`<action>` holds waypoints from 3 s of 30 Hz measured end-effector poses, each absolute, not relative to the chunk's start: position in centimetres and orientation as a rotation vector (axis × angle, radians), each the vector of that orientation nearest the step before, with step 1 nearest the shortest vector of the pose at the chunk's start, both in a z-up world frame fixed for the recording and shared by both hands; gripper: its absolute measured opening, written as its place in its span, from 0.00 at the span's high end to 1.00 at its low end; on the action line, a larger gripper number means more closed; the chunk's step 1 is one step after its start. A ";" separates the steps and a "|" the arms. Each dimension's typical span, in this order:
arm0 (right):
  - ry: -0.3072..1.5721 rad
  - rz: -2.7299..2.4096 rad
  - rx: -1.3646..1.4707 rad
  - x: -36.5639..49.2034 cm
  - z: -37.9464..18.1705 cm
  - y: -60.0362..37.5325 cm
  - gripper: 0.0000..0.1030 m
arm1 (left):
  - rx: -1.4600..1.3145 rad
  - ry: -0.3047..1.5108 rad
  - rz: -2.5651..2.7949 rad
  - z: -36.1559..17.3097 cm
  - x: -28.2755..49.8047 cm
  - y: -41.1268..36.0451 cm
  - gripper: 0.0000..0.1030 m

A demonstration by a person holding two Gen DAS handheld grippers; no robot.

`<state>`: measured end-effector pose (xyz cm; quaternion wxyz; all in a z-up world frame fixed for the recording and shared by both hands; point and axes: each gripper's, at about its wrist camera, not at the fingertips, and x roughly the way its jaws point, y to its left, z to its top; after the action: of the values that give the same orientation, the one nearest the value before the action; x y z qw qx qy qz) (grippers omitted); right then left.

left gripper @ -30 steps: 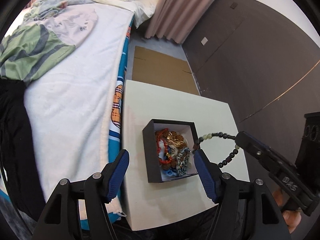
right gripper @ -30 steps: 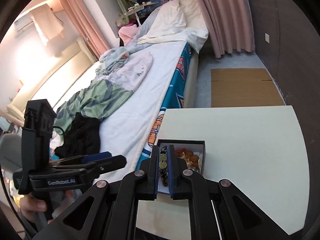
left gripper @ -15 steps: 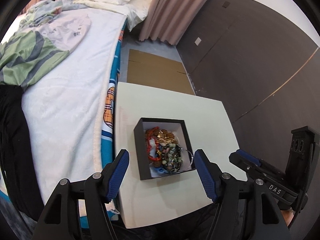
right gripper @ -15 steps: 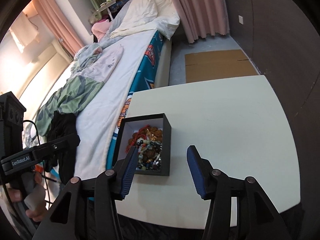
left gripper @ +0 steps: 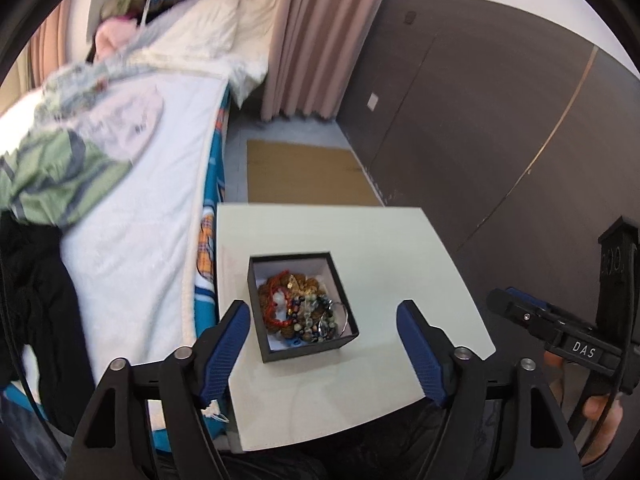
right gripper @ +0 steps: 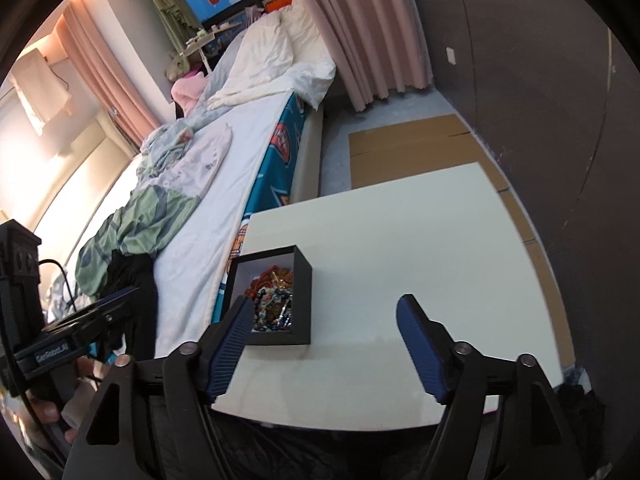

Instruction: Organize jewelry

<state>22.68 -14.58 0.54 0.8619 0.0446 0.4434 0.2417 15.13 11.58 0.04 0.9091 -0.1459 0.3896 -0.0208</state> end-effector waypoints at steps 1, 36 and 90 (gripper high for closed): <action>0.925 0.506 0.094 22.5 0.7 -14.8 0.19 | -0.281 0.787 -0.040 0.5 14.7 11.2 0.18; 0.627 0.520 0.040 7.8 7.6 -21.0 0.00 | -0.119 0.437 0.040 6.3 -1.7 5.4 0.00; 0.574 0.553 0.045 1.9 6.1 -22.8 0.00 | -0.082 0.426 0.041 5.1 -6.9 4.6 0.00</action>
<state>1.86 -22.84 6.12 0.9214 0.0221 0.2795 0.2691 -6.86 4.55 5.13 0.9764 -0.0408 0.2112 0.0203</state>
